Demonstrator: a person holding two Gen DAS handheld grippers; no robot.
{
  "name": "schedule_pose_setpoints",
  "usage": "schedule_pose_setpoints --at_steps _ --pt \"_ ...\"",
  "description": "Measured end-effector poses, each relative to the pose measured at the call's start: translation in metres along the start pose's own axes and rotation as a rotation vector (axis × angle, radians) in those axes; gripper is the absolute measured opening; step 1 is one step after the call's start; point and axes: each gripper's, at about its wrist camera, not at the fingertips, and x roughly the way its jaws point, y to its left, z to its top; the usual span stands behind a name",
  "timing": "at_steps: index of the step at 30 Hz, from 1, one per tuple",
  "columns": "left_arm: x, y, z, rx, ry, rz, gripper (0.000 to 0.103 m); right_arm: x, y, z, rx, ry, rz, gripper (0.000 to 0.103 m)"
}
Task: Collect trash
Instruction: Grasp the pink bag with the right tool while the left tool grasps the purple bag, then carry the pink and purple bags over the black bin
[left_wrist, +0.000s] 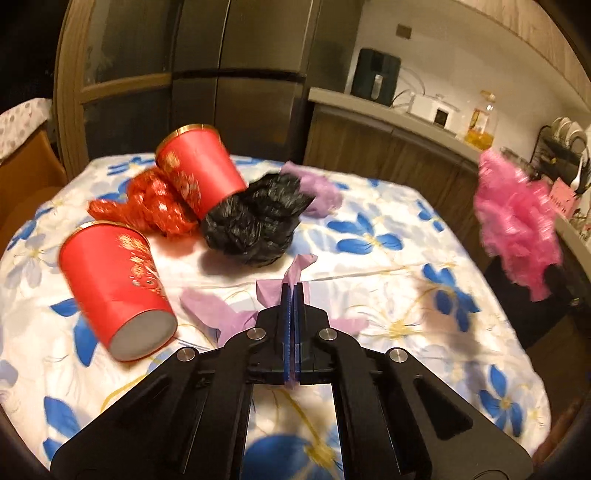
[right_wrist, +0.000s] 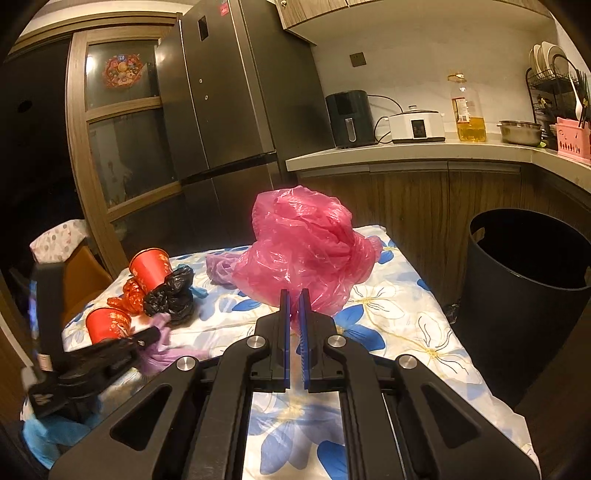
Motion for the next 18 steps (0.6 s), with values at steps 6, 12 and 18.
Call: schedule_pose_setpoints --at_steps 6,12,18 --pt "-0.033 -0.011 0.011 0.009 -0.068 -0.032 0.000 -0.011 -0.004 -0.003 0.005 -0.005 0.004 0.005" --pt "-0.054 -0.033 0.021 0.044 -0.112 -0.079 0.000 -0.027 -0.013 0.002 0.015 -0.032 -0.004 0.005" --pt "-0.058 -0.063 0.026 0.072 -0.126 -0.130 0.000 -0.043 -0.028 0.005 0.025 -0.058 -0.030 0.005"
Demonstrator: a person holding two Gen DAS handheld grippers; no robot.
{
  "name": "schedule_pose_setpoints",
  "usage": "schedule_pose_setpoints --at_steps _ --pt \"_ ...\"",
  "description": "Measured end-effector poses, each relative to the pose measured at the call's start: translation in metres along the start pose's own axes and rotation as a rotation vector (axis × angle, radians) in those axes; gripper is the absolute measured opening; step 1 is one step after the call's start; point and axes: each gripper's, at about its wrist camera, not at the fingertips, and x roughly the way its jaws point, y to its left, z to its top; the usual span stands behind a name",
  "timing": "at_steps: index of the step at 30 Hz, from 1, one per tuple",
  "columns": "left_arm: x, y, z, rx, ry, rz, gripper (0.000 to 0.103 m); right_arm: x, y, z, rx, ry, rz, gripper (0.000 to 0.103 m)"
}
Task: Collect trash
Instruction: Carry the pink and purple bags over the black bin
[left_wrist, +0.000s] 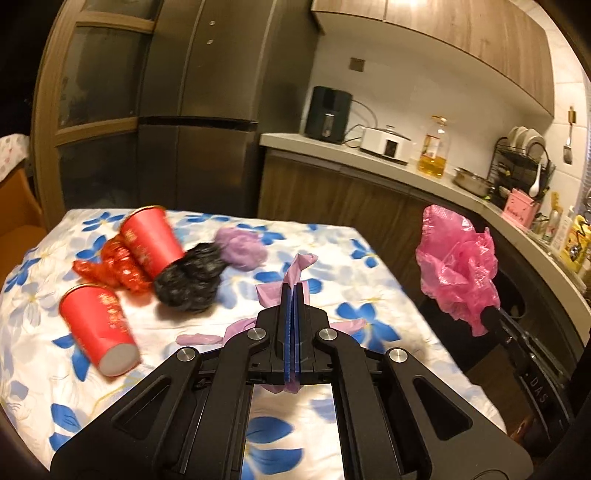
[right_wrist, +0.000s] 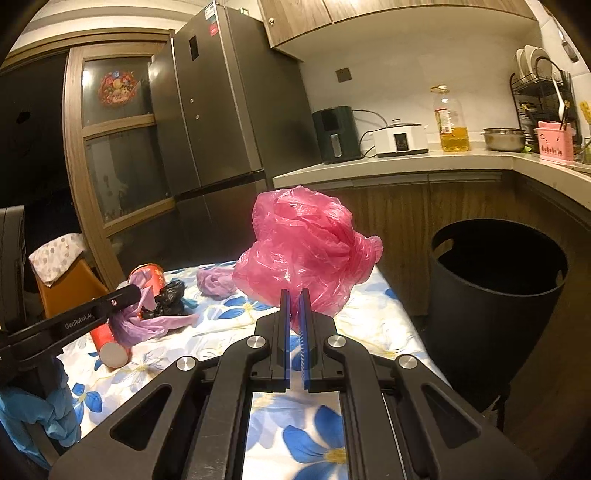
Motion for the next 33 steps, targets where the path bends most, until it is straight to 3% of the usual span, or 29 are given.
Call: schedule_pose_setpoints --at_steps 16,33 --pt "0.017 -0.098 0.019 0.131 -0.026 -0.147 0.000 -0.034 -0.048 0.015 0.040 -0.078 -0.102 0.005" --pt "0.053 -0.222 0.041 0.251 -0.082 -0.365 0.000 -0.057 -0.125 0.042 0.097 -0.168 -0.290 0.005"
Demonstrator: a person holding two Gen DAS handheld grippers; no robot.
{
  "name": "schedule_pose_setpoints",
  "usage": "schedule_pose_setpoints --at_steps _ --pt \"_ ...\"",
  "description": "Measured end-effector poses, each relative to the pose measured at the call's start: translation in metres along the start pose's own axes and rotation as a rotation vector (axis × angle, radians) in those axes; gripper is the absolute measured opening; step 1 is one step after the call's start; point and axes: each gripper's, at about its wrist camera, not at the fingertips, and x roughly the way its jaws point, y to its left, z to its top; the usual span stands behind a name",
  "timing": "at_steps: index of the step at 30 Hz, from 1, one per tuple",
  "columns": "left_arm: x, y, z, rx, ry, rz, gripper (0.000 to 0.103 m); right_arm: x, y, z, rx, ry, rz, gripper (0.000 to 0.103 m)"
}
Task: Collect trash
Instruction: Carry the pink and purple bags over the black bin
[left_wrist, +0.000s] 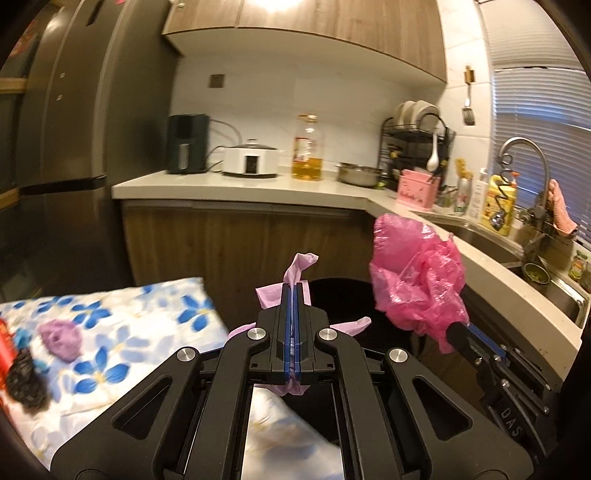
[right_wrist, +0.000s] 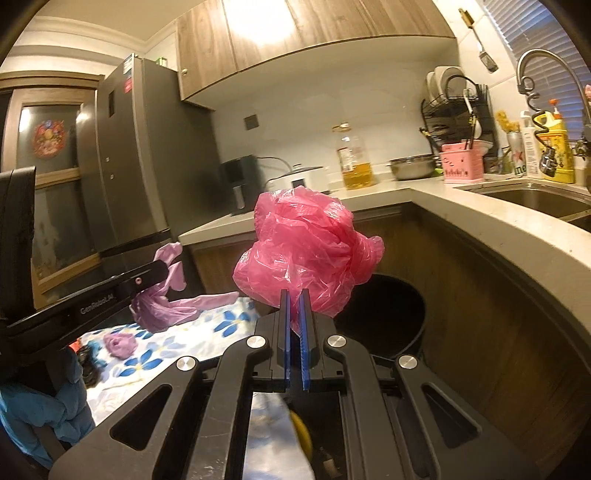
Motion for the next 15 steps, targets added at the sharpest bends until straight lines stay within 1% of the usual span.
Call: schedule_pose_setpoints --at_steps 5,9,15 --pt "0.023 -0.023 0.009 0.019 -0.029 -0.070 0.000 0.007 -0.014 0.005 0.015 -0.008 -0.031 0.005" --pt "0.039 -0.031 0.012 0.029 -0.036 -0.096 0.000 0.012 -0.020 0.007 0.023 -0.013 -0.047 0.005" --pt "0.058 -0.035 0.010 0.032 -0.024 -0.110 0.000 0.025 -0.028 0.007 0.032 0.002 -0.061 0.005"
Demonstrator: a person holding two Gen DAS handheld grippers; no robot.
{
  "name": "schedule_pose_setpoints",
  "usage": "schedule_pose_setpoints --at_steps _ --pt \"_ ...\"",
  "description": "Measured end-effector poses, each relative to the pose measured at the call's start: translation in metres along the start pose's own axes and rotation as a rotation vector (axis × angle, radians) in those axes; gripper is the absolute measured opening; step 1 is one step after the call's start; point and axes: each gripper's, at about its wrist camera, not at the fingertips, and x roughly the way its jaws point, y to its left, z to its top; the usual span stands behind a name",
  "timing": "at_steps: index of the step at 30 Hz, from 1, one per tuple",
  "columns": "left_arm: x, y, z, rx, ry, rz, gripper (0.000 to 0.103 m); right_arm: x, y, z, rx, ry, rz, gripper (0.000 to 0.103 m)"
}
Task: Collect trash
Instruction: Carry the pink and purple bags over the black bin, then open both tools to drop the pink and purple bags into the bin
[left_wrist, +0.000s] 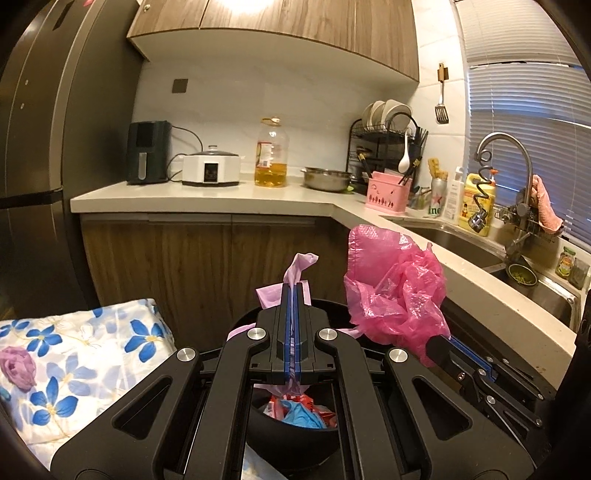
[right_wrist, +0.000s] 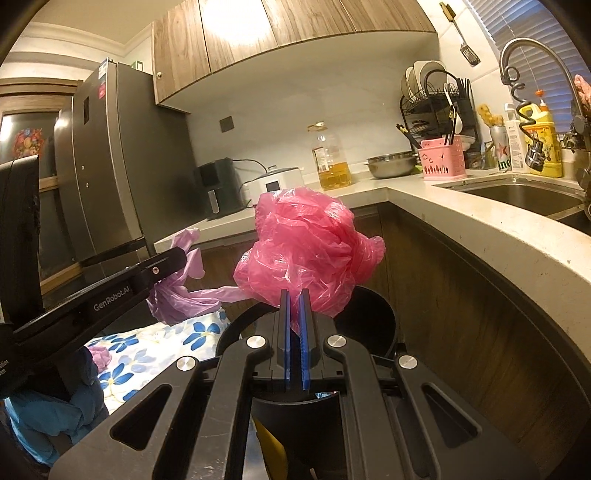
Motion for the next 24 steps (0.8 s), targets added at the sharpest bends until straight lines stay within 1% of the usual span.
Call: schedule_pose_setpoints --at_steps 5,11,20,24 --pt "0.010 0.001 -0.002 0.008 0.008 -0.004 0.000 0.008 -0.003 0.000 -0.006 0.010 -0.008 0.005" --pt "0.024 -0.002 -0.009 0.025 0.031 -0.029 0.000 0.015 -0.005 -0.002 -0.005 0.023 -0.016 0.005" --pt "0.042 -0.003 -0.019 0.018 0.067 -0.066 0.000 0.028 -0.013 -0.007 0.007 0.062 -0.034 0.006" --pt "0.047 -0.005 -0.024 0.033 0.082 -0.072 0.001 0.031 -0.019 -0.009 0.020 0.069 -0.043 0.022"
